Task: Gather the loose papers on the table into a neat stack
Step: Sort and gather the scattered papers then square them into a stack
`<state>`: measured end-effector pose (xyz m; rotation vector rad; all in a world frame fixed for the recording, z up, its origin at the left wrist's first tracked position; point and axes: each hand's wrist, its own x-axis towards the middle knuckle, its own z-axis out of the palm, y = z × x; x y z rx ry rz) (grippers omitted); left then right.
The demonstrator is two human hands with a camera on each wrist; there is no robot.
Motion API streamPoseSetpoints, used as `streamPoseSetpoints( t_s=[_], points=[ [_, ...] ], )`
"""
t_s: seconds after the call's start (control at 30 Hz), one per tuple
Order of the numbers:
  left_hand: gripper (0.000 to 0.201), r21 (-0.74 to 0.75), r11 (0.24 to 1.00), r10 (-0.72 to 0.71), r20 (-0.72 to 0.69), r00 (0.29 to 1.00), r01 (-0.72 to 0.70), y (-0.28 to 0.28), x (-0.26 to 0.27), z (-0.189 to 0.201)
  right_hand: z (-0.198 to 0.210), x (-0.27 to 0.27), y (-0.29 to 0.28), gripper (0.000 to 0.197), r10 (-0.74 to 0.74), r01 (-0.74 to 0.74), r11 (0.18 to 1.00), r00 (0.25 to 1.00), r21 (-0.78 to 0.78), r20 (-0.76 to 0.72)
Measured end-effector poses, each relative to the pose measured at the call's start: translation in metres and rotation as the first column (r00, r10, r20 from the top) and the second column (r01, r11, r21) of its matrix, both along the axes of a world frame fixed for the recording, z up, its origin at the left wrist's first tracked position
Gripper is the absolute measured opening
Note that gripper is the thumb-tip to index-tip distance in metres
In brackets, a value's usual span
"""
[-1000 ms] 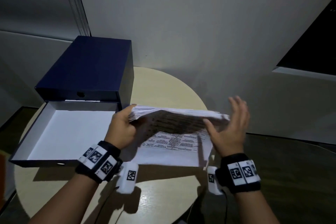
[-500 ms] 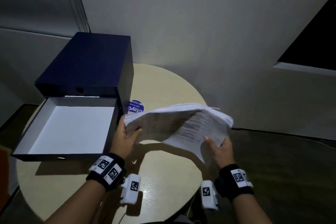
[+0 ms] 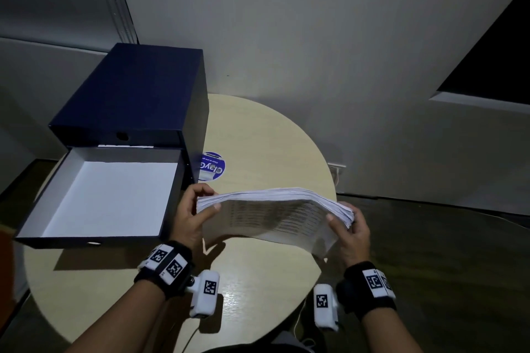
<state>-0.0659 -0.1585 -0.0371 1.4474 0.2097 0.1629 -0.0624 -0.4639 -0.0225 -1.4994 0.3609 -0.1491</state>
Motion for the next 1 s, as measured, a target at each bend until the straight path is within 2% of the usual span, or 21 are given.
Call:
streamPoseSetpoints(
  t_s=[0.07,0.17,0.33,0.47,0.57,0.63,0.67,0.7,0.73,0.8,0.83,0.9,0.93,0.97,1.0],
  points=[
    [0.035,0.045,0.998,0.044,0.044,0.998,-0.046,-0.004,0.006,0.005,0.009,0.003,0.007,0.020,-0.092,0.093,0.996,0.995,-0.013,0.031],
    [0.006,0.144,0.983,0.113,0.025,0.993,-0.115,-0.010,0.015,0.007,0.012,0.009,0.016,0.019,-0.177,0.177,0.982,0.984,-0.059,0.003],
    [0.010,0.209,0.966,0.155,0.006,0.988,-0.153,-0.008,0.015,0.004,0.007,0.012,0.017,0.013,-0.245,0.241,0.964,0.969,-0.111,-0.025],
    [0.008,0.229,0.961,0.156,0.005,0.988,-0.153,-0.008,0.014,0.006,0.011,0.008,0.014,0.014,-0.180,0.179,0.981,0.984,-0.078,-0.014],
    [0.007,0.243,0.959,0.156,-0.015,0.988,-0.147,-0.005,0.015,0.005,0.001,-0.001,0.002,0.041,-0.033,0.032,0.999,0.999,-0.023,-0.019],
    [0.007,0.215,0.969,0.127,-0.013,0.992,-0.122,-0.003,0.013,0.006,-0.011,-0.005,-0.003,0.050,0.052,-0.061,0.993,0.995,-0.103,-0.090],
    [0.017,0.248,0.963,0.112,0.002,0.994,-0.109,-0.002,0.012,0.006,-0.015,-0.006,-0.004,0.047,0.066,-0.088,0.981,0.990,-0.171,-0.126],
    [0.025,0.333,0.938,0.094,0.025,0.995,-0.097,-0.001,0.012,0.009,-0.017,-0.005,-0.004,0.041,0.061,-0.096,0.967,0.986,-0.235,-0.153],
    [0.030,0.460,0.882,0.081,0.063,0.995,-0.101,-0.002,0.012,0.014,-0.016,-0.002,-0.004,0.036,0.054,-0.101,0.953,0.984,-0.287,-0.167],
    [0.032,0.721,0.680,-0.015,0.191,0.982,-0.130,-0.008,0.016,0.033,-0.007,0.007,-0.003,0.032,0.064,-0.121,0.906,0.986,-0.407,-0.151],
    [0.036,0.804,0.582,-0.119,0.232,0.966,-0.121,-0.015,0.018,0.046,0.005,0.013,0.000,0.032,0.085,-0.124,0.857,0.991,-0.500,-0.100],
    [0.049,0.902,0.430,-0.308,0.201,0.930,-0.052,-0.033,0.025,0.069,0.036,0.026,0.010,0.035,0.212,-0.082,0.706,0.972,-0.703,0.100],
    [0.054,0.924,0.382,-0.360,0.165,0.918,-0.016,-0.041,0.029,0.076,0.056,0.032,0.017,0.039,0.310,-0.060,0.620,0.935,-0.782,0.174],
    [0.054,0.933,0.360,-0.386,0.136,0.912,0.014,-0.047,0.033,0.082,0.076,0.036,0.026,0.044,0.405,-0.050,0.534,0.892,-0.844,0.203],
    [0.048,0.924,0.380,-0.393,0.128,0.911,0.034,-0.049,0.037,0.085,0.097,0.040,0.037,0.044,0.483,-0.046,0.458,0.851,-0.888,0.205]
  ],
)
